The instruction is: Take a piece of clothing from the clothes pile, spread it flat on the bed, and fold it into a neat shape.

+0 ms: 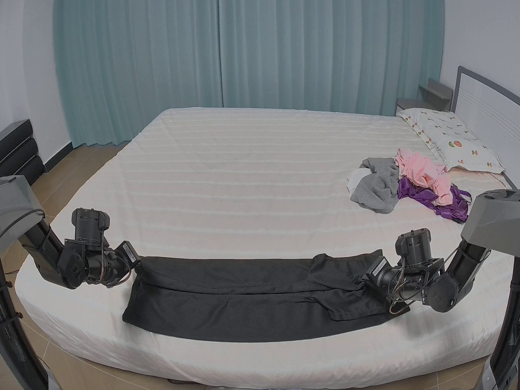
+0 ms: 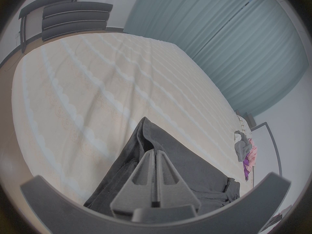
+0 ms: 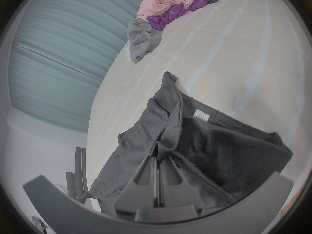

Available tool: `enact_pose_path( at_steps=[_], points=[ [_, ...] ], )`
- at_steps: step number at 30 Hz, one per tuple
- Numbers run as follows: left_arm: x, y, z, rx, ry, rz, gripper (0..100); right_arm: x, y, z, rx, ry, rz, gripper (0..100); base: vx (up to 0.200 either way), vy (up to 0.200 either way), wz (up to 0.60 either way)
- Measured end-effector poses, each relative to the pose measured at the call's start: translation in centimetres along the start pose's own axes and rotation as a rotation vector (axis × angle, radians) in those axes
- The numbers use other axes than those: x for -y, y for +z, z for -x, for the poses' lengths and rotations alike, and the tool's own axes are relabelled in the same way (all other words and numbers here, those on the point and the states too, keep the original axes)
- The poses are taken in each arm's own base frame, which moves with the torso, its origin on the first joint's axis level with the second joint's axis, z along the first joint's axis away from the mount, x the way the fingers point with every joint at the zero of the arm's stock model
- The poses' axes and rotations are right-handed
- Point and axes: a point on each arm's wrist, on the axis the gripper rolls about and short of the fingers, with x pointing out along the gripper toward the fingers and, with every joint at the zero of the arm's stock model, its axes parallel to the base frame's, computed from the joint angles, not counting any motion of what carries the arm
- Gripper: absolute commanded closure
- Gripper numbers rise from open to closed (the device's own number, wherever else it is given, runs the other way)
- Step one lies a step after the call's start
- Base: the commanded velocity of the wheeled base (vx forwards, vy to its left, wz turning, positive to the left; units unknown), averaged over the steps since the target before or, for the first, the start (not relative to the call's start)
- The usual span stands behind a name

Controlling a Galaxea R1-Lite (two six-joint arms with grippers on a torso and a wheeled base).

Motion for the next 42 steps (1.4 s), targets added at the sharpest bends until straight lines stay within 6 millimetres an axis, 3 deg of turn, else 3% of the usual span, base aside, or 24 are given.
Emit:
enact_pose_path(
  at_steps=[14, 22, 30, 37, 42],
  points=[
    [0.1, 0.1, 0.3, 0.011, -0.002, -0.001, 100, -0.1, 0.8, 1.2, 0.007, -0.01, -0.009, 100, 0.0, 0.0, 0.0],
    [0.4, 0.5, 0.5, 0.025, -0.014, -0.001, 100, -1.2, 1.6, 1.2, 0.029, 0.034, -0.01, 100, 0.0, 0.0, 0.0],
    [1.9, 2.3, 0.2, 0.084, -0.065, -0.005, 100, -2.8, 3.4, 0.6, 0.081, 0.089, -0.011, 100, 0.0, 0.0, 0.0],
    [3.5, 4.8, -0.1, 0.163, -0.121, -0.001, 100, -5.2, 6.1, -0.2, 0.161, 0.174, -0.014, 100, 0.0, 0.0, 0.0],
    [3.7, 5.7, -0.5, 0.196, -0.138, 0.004, 100, -5.2, 6.8, -0.5, 0.178, 0.177, 0.011, 100, 0.0, 0.0, 0.0]
  ],
)
